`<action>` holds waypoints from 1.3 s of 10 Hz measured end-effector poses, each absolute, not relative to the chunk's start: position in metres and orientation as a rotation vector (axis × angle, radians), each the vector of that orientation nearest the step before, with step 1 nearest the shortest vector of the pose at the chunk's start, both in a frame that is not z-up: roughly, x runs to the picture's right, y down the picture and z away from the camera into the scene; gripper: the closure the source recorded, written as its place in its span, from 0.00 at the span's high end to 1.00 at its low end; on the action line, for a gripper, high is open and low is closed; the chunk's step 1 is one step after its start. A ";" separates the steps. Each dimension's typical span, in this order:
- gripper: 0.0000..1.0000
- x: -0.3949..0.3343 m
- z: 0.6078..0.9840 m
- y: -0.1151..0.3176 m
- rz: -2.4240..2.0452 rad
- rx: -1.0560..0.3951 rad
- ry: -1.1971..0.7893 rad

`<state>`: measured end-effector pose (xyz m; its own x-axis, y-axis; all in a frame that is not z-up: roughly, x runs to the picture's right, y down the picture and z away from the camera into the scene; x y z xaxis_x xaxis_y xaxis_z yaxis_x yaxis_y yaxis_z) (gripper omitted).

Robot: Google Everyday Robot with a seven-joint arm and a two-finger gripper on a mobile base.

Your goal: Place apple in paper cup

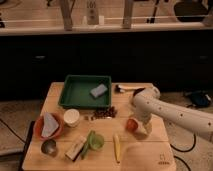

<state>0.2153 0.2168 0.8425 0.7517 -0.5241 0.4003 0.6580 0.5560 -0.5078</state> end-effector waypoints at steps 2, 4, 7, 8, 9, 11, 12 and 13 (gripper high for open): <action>0.80 0.215 0.843 0.217 -0.707 -0.687 -0.214; 0.80 0.215 0.844 0.217 -0.712 -0.687 -0.216; 0.80 0.215 0.844 0.217 -0.723 -0.686 -0.221; 0.80 0.215 0.844 0.217 -0.726 -0.687 -0.222; 0.80 0.215 0.845 0.218 -0.734 -0.687 -0.226; 0.80 0.215 0.845 0.218 -0.737 -0.687 -0.228; 0.80 0.215 0.845 0.218 -0.738 -0.687 -0.228; 0.80 0.215 0.845 0.218 -0.741 -0.686 -0.229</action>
